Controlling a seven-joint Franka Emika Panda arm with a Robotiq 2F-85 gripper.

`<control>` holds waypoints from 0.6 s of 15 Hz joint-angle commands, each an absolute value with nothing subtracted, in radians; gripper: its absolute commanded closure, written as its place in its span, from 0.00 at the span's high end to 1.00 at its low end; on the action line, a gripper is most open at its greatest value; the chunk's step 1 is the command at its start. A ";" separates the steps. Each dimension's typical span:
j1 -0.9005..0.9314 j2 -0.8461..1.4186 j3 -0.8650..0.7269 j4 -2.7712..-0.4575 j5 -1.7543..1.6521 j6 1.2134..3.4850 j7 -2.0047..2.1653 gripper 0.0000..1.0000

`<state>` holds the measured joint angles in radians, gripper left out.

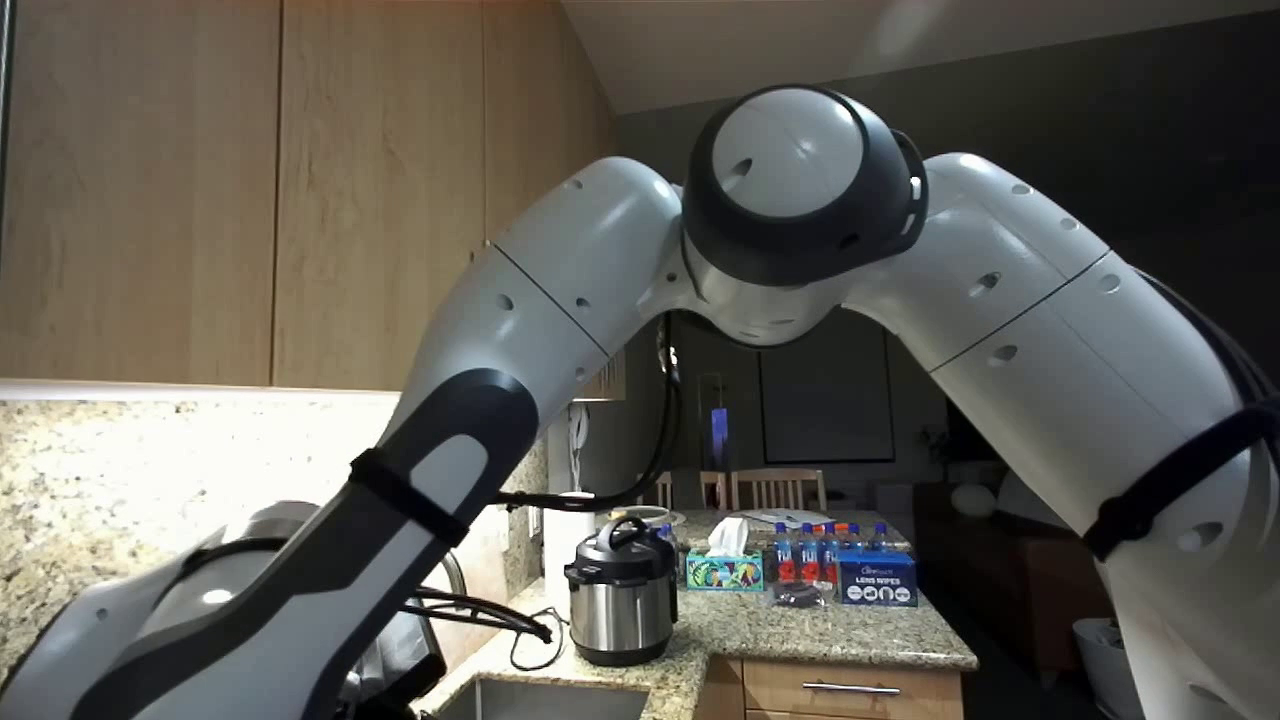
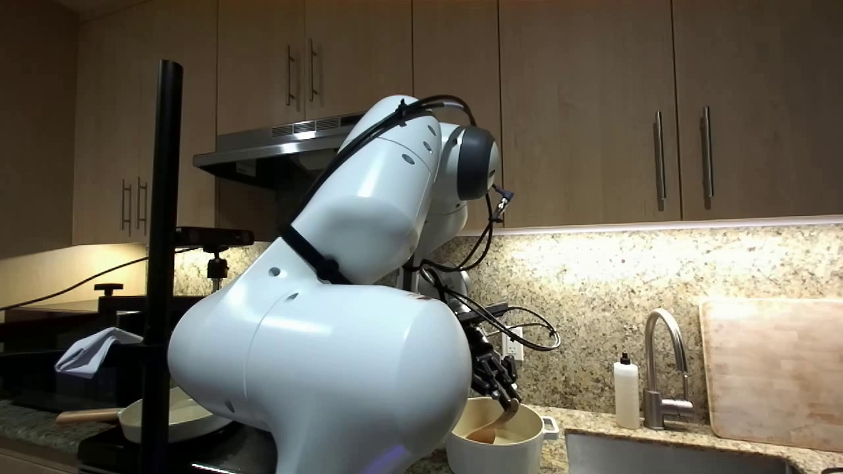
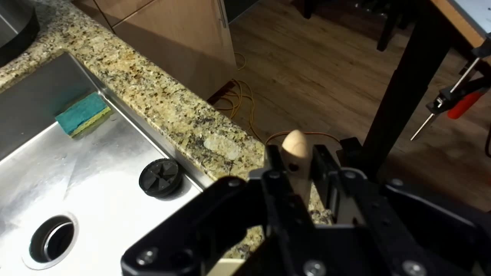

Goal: Use the wooden spoon to stir in the white pot

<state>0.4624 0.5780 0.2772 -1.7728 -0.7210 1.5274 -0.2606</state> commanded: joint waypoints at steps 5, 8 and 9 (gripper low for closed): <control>0.411 0.544 0.273 -1.753 -0.689 1.493 -0.236 0.08; 0.425 0.574 0.264 -1.655 -0.689 1.448 -0.227 0.08; 0.434 0.590 0.264 -1.615 -0.693 1.428 -0.230 0.08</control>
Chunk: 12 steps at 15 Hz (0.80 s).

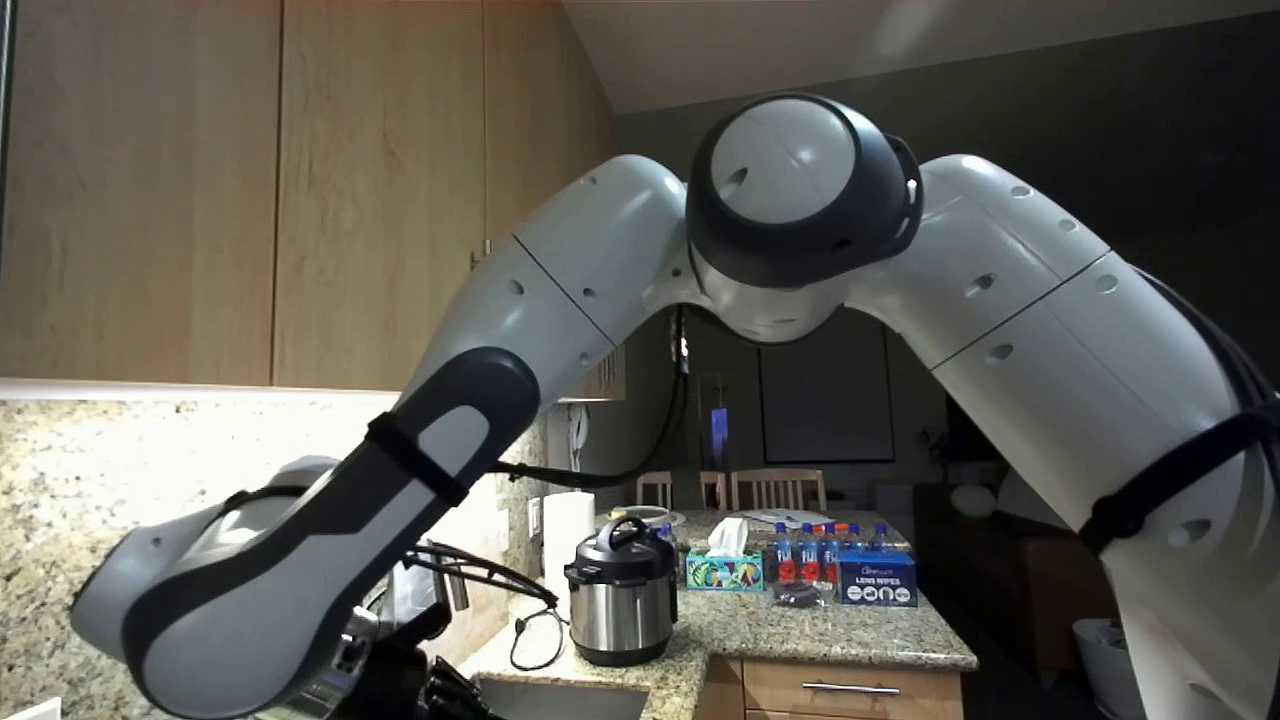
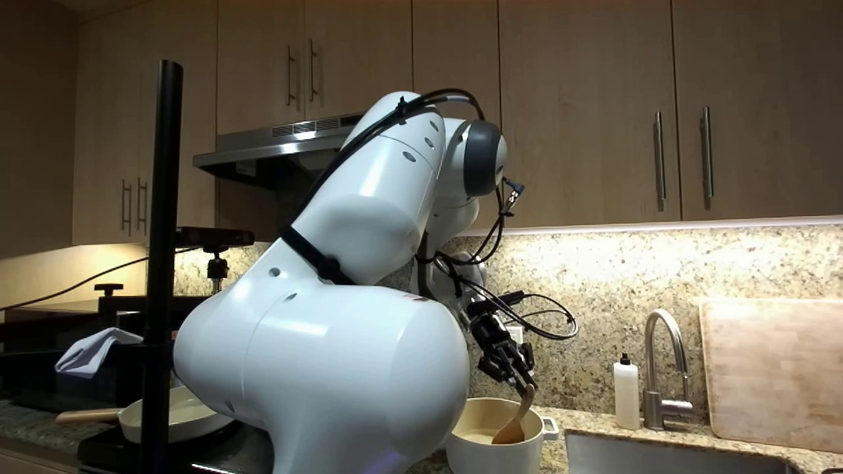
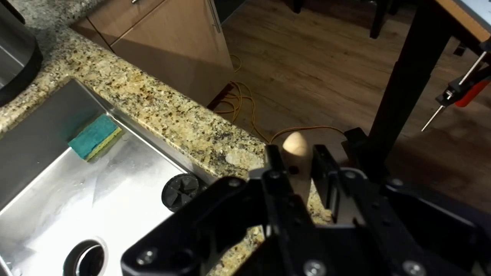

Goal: Use the wooden spoon to stir in the white pot

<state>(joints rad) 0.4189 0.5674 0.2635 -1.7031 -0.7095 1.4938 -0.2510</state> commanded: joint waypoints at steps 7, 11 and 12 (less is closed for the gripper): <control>0.493 0.702 0.267 -1.432 -0.716 1.360 -0.280 0.08; 0.506 0.707 0.270 -1.460 -0.727 1.352 -0.294 0.08; 0.505 0.697 0.271 -1.484 -0.731 1.358 -0.291 0.08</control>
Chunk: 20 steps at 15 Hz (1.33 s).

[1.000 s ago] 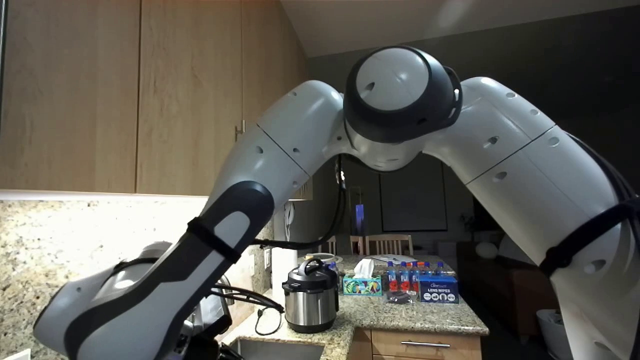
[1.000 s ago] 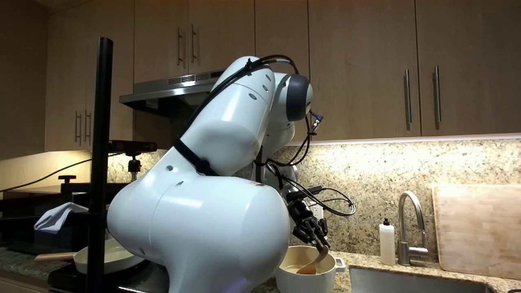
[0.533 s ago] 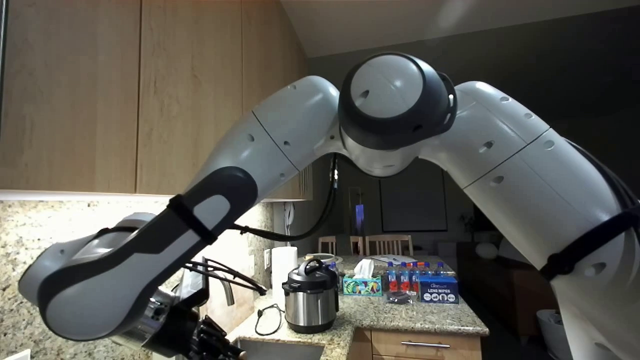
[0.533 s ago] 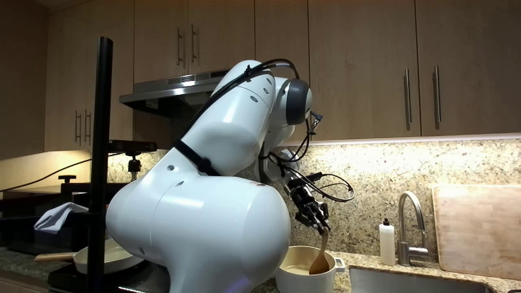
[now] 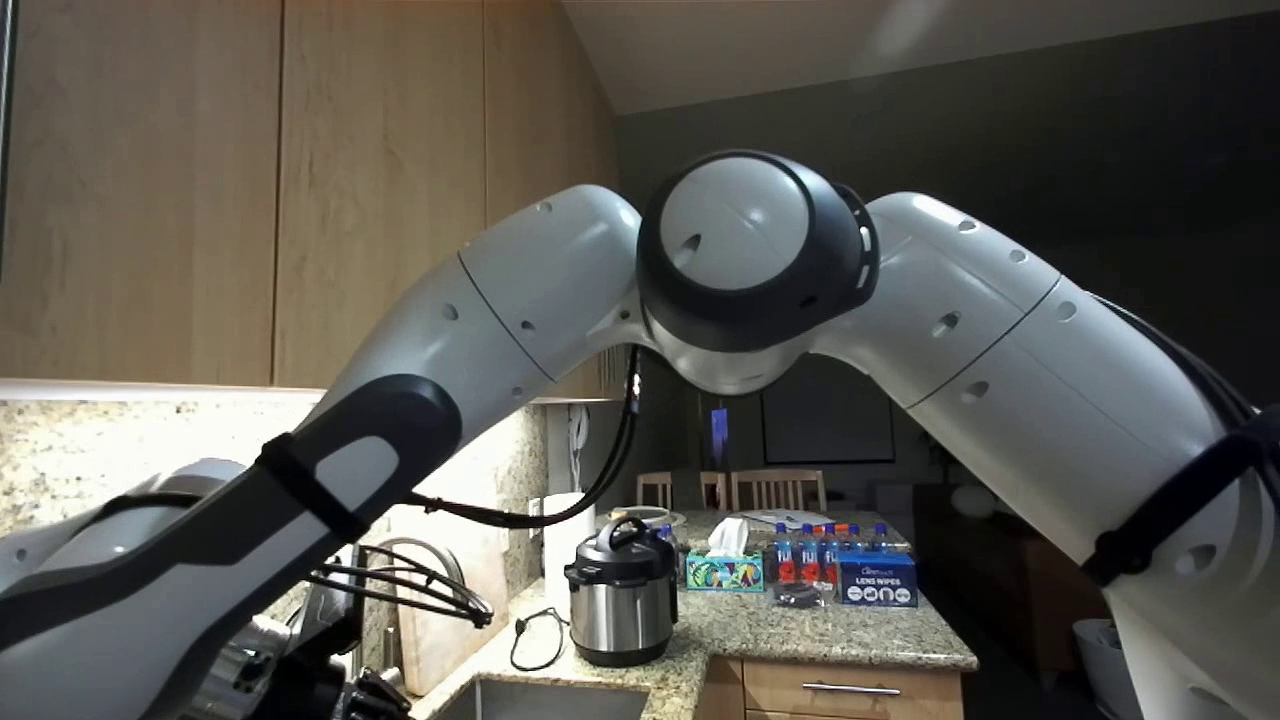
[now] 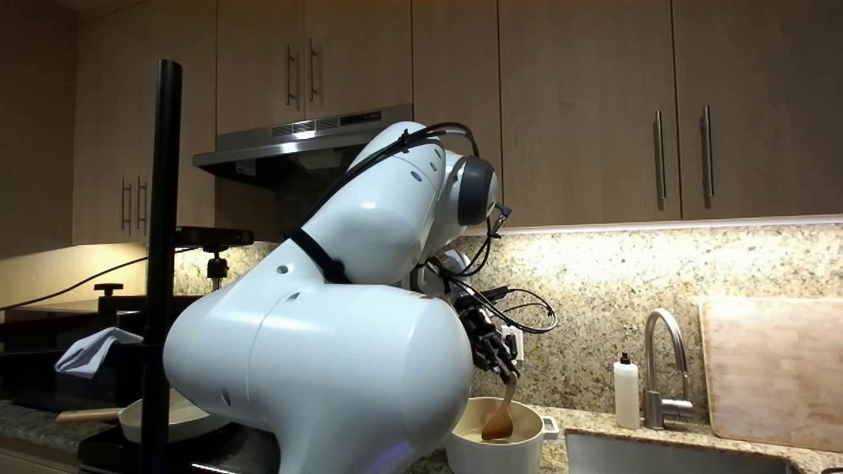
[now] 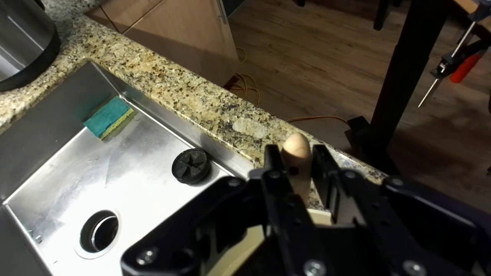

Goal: Use the wooden spoon to stir in the white pot

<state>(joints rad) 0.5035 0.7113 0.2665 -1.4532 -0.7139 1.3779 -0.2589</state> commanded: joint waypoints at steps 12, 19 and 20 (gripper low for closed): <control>0.418 0.527 0.282 -1.789 -0.724 1.462 -0.240 0.08; 0.415 0.558 0.274 -1.693 -0.721 1.449 -0.221 0.08; 0.422 0.569 0.275 -1.670 -0.723 1.442 -0.224 0.08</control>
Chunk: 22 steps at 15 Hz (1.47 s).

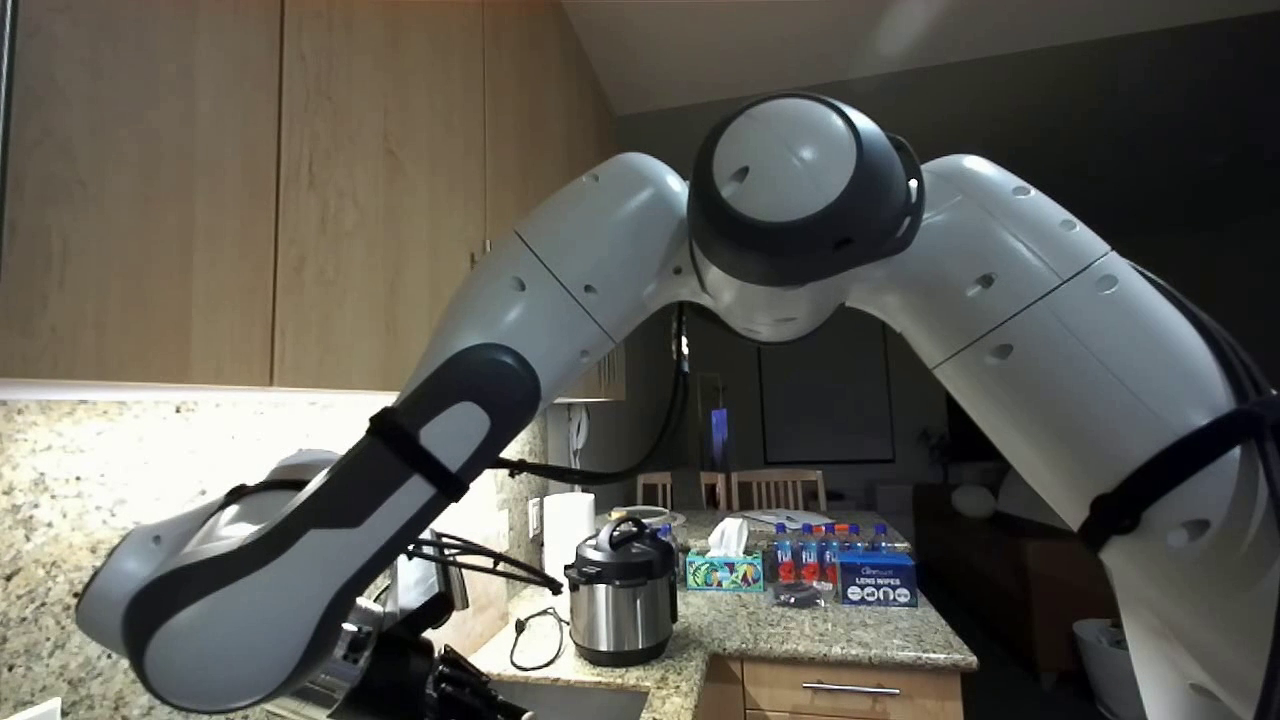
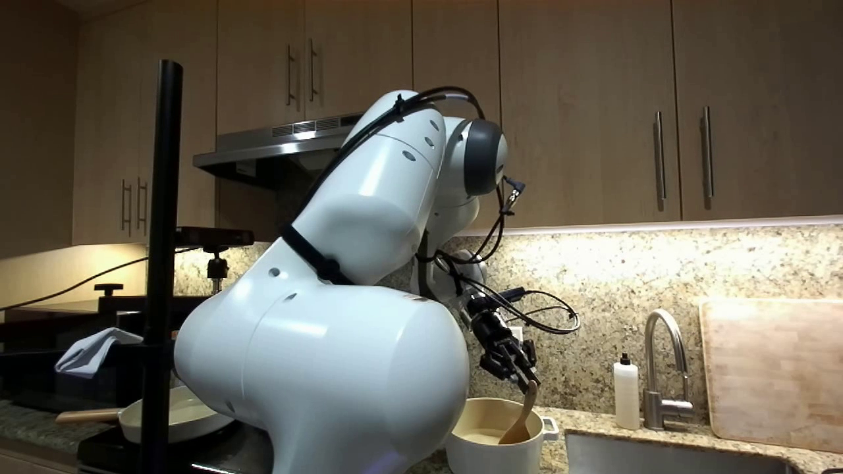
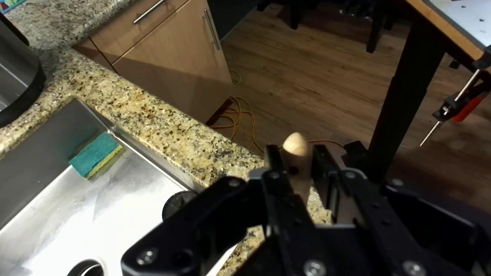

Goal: Use the wooden spoon to stir in the white pot

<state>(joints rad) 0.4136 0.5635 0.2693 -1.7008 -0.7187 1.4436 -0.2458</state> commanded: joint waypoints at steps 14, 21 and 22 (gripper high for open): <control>0.461 0.600 0.293 -1.663 -0.711 1.541 -0.214 0.08; 0.401 0.590 0.281 -1.798 -0.696 1.608 -0.230 0.08; 0.390 0.594 0.279 -1.811 -0.695 1.613 -0.237 0.08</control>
<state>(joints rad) 0.4267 0.6266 0.2793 -1.7279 -0.7114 1.5726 -0.2345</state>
